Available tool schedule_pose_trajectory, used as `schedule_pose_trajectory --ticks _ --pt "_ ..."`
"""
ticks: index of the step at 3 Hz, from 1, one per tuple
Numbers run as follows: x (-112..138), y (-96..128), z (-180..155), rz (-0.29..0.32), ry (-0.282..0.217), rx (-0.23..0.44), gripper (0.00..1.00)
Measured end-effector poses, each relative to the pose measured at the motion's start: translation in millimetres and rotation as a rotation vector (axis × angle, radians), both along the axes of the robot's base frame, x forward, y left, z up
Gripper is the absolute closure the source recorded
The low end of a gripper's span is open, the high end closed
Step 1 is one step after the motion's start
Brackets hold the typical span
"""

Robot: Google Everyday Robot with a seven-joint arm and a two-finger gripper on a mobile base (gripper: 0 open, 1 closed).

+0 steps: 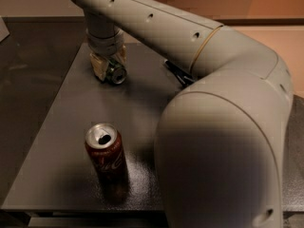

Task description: Pick green can

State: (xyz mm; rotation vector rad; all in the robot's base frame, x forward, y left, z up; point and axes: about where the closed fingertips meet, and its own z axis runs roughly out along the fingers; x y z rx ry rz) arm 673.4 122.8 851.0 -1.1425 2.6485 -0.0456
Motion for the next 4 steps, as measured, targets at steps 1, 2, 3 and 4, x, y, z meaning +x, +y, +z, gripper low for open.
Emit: schedule_pose_trajectory --ticks 1,2,3,4 --pt "-0.8 -0.4 -0.7 0.003 0.004 0.007 0.64" --pt "-3.7 -4.4 8.8 0.012 -0.005 0.036 0.88" --pt "-7.3 -11.5 33.1 0.042 -0.036 0.083 1.0" --pt "-12.2 -19.8 69.0 0.102 -0.086 0.129 1.0"
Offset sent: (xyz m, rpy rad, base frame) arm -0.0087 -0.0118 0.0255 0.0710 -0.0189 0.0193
